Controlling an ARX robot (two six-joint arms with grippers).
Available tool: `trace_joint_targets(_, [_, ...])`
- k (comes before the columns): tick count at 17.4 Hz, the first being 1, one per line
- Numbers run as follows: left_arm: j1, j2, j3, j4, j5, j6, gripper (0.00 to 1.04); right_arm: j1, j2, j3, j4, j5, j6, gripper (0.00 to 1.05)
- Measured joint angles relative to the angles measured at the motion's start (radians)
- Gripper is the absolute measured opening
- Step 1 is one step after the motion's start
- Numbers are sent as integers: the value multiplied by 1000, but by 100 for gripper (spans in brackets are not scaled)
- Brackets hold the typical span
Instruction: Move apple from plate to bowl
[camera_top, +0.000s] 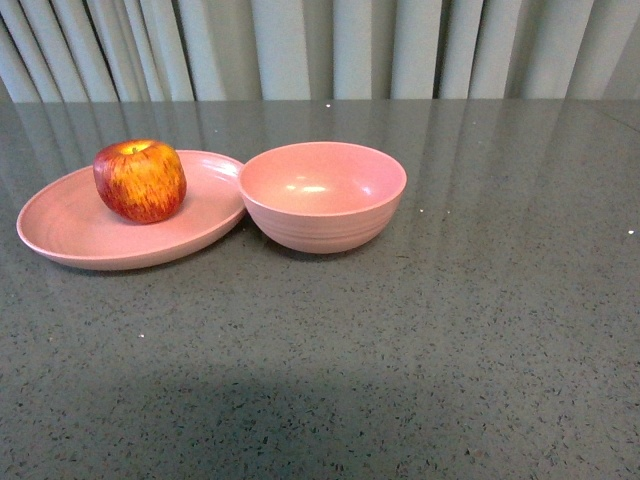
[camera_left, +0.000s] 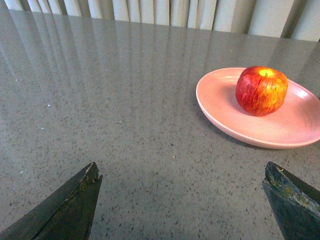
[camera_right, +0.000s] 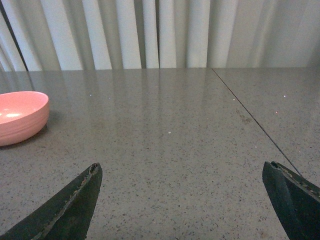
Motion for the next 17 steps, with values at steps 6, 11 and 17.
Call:
trace_joint_targets(6, [63, 583, 340, 380, 347, 108, 98, 0, 0, 0, 0, 0, 0, 98])
trace_joint_targets(11, [9, 975, 674, 265, 491, 137, 98, 0, 0, 0, 0, 0, 0, 98])
trace_joint_targets(17, [9, 1256, 836, 140, 460, 214, 98, 0, 0, 0, 0, 0, 0, 98])
